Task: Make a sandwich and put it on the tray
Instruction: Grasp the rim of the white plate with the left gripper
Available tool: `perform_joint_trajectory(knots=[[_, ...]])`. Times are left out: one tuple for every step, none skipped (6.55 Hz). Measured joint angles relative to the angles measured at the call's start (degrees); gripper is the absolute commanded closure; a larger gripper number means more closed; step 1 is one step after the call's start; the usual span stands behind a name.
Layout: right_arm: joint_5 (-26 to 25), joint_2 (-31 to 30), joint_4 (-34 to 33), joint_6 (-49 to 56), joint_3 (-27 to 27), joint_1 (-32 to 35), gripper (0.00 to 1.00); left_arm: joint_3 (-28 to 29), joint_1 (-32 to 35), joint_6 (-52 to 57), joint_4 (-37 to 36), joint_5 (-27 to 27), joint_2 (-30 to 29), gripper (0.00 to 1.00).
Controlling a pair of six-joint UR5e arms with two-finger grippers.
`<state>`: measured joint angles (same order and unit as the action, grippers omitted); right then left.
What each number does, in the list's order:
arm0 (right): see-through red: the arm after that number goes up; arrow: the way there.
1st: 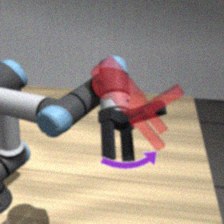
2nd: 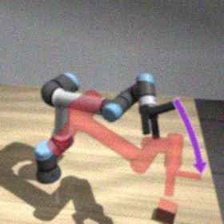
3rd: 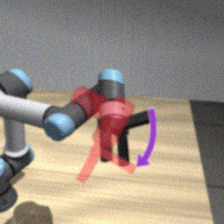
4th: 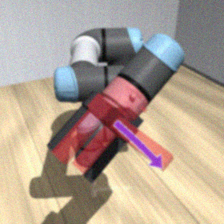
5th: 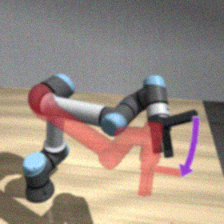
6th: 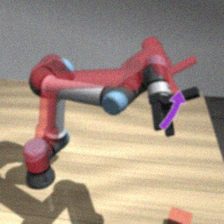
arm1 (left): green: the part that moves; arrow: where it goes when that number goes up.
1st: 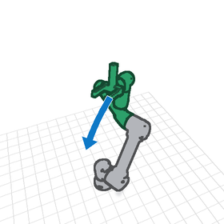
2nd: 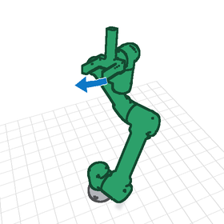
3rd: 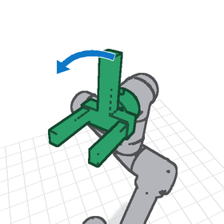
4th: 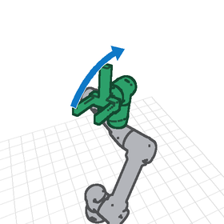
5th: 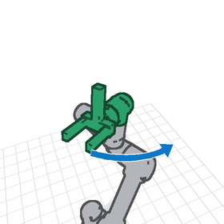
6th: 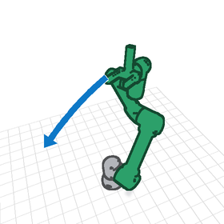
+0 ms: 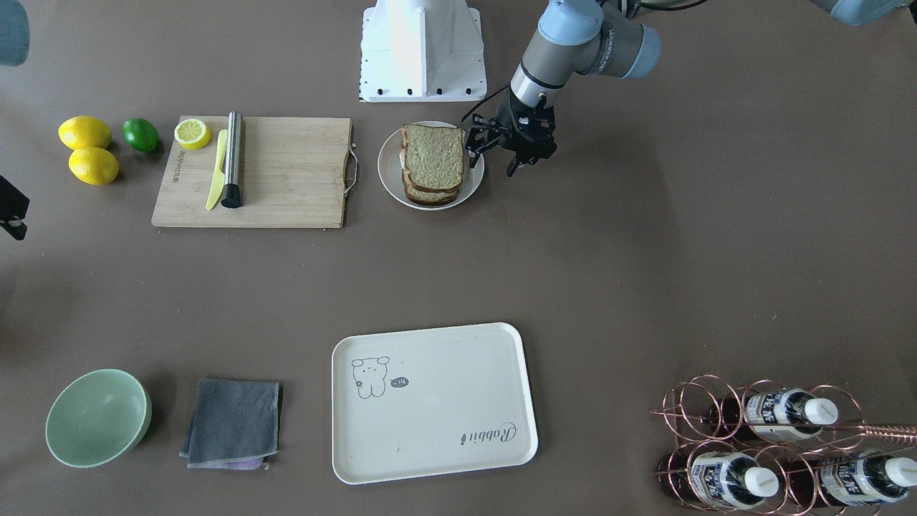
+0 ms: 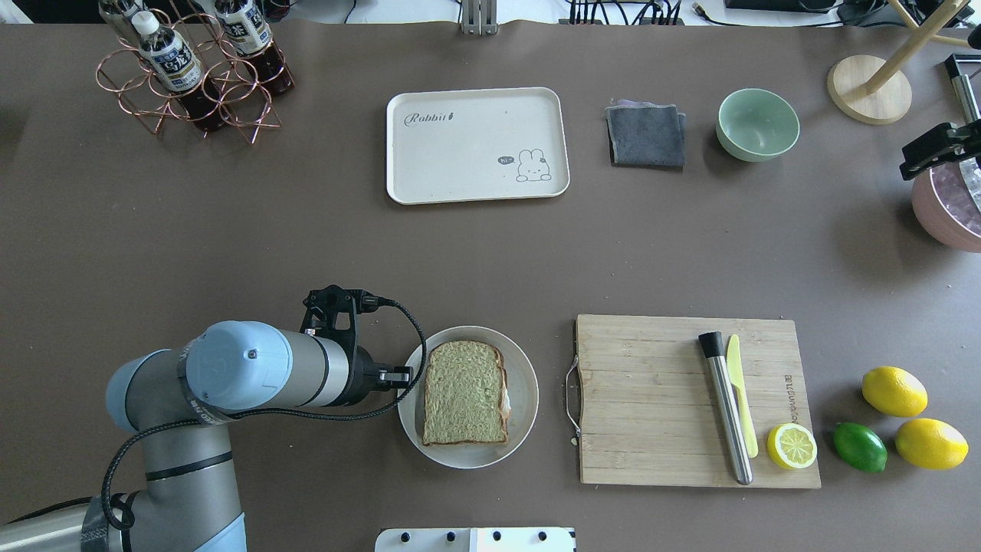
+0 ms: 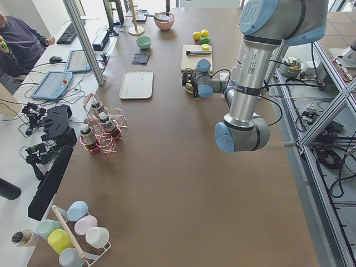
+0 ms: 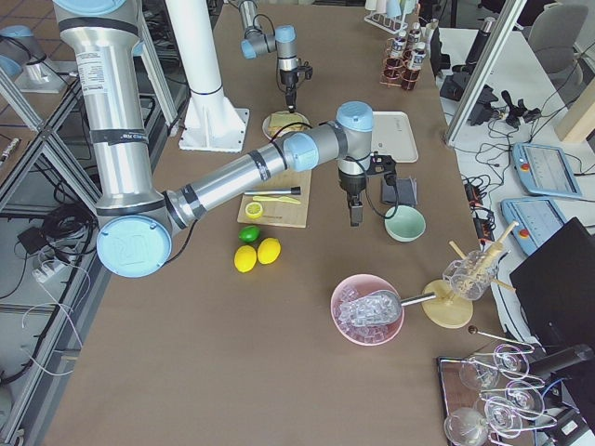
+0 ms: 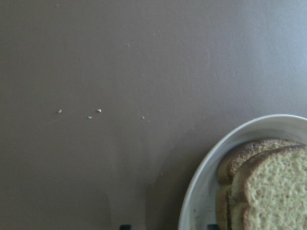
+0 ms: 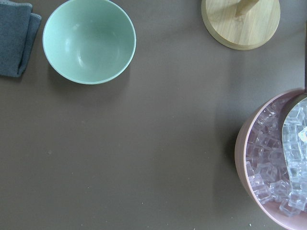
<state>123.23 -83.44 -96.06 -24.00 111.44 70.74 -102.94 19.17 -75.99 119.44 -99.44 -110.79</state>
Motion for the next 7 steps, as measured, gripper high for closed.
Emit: perform_joint_trajectory(knots=[[0.01,-0.33,0.0,0.03,-0.03,0.17,0.0,0.37,-0.26,0.0,0.19,-0.03,-0.04,0.69],[0.0,-0.45,0.0,0.05,-0.16,0.3,0.0,0.5,-0.68,0.03,0.25,-0.04,-0.12,0.69],[0.0,-0.51,0.0,0.03,-0.28,0.34,0.0,0.5,-1.01,0.05,0.26,-0.05,-0.26,0.77],[0.0,-0.55,0.0,0.02,-0.37,0.36,0.0,0.5,-1.47,0.05,0.27,0.0,-0.47,1.0],[0.0,-0.57,-0.02,0.01,-0.49,0.37,0.0,0.53,-1.97,0.05,0.25,0.11,-0.68,1.0],[-0.01,-0.58,-0.06,0.01,-0.64,0.37,0.0,0.52,-2.2,0.13,0.21,0.1,-0.83,1.0],[-0.03,-0.58,-0.08,0.01,-0.8,0.37,0.0,0.5,-2.19,0.29,0.19,0.02,-0.94,1.0]])
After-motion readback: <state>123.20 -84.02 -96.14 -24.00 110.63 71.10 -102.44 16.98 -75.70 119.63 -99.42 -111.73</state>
